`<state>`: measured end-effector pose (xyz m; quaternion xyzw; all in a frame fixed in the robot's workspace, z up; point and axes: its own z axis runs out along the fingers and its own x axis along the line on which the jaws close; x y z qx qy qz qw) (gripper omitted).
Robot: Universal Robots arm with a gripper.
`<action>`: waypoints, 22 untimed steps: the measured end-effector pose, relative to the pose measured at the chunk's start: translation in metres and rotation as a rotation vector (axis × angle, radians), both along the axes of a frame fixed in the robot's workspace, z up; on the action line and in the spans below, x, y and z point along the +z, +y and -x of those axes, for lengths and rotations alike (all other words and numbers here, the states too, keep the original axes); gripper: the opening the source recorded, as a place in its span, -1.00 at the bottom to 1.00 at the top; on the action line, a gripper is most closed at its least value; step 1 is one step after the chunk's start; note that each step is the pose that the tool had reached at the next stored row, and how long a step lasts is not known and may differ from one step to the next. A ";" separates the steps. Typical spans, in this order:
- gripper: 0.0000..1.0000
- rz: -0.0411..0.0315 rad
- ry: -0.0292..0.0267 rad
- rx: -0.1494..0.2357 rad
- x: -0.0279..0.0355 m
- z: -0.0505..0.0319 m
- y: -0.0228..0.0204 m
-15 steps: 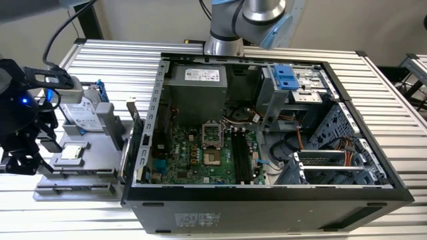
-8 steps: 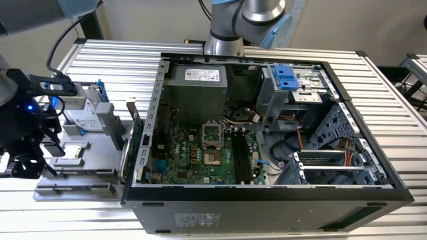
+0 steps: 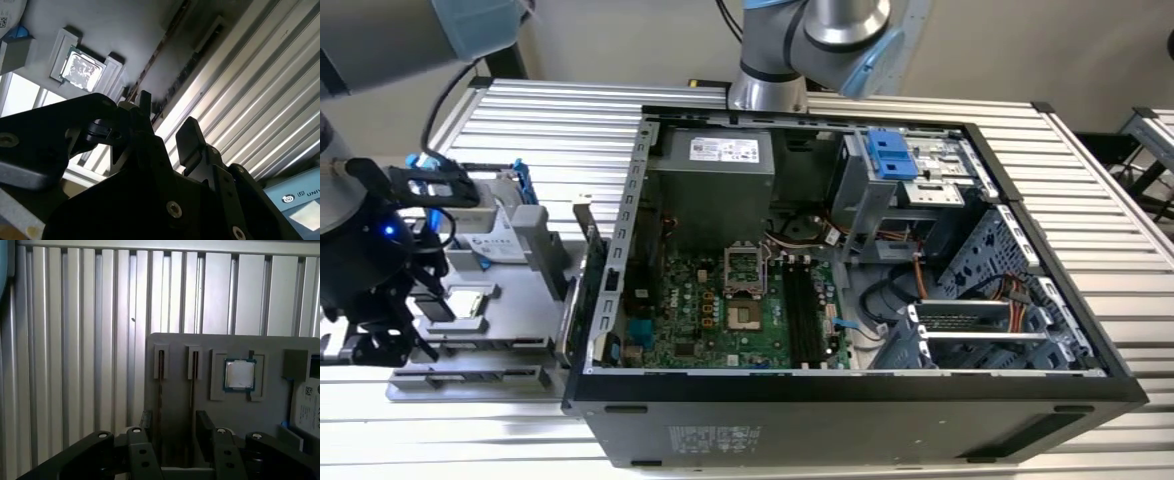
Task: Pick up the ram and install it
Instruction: 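Pick up the ram and move it above insertion slot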
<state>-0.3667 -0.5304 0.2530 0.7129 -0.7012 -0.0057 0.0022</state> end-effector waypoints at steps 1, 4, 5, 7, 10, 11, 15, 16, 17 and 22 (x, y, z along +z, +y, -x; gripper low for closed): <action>1.00 0.0008 -0.0001 -0.002 -0.0019 0.0000 0.0000; 1.00 0.0026 -0.0007 -0.007 -0.0073 0.0001 0.0000; 1.00 0.0030 -0.0010 -0.009 -0.0091 0.0001 -0.0001; 1.00 0.0034 -0.0017 -0.012 -0.0128 0.0002 -0.0006; 1.00 0.0038 -0.0023 -0.013 -0.0183 0.0002 -0.0020; 1.00 0.0039 -0.0024 -0.013 -0.0202 0.0002 -0.0024; 1.00 0.0042 -0.0024 -0.014 -0.0274 0.0002 -0.0035; 1.00 0.0043 -0.0023 -0.014 -0.0292 0.0002 -0.0038; 1.00 0.0042 -0.0018 -0.014 -0.0309 0.0001 -0.0042; 1.00 0.0043 0.0040 -0.015 -0.0384 0.0002 -0.0063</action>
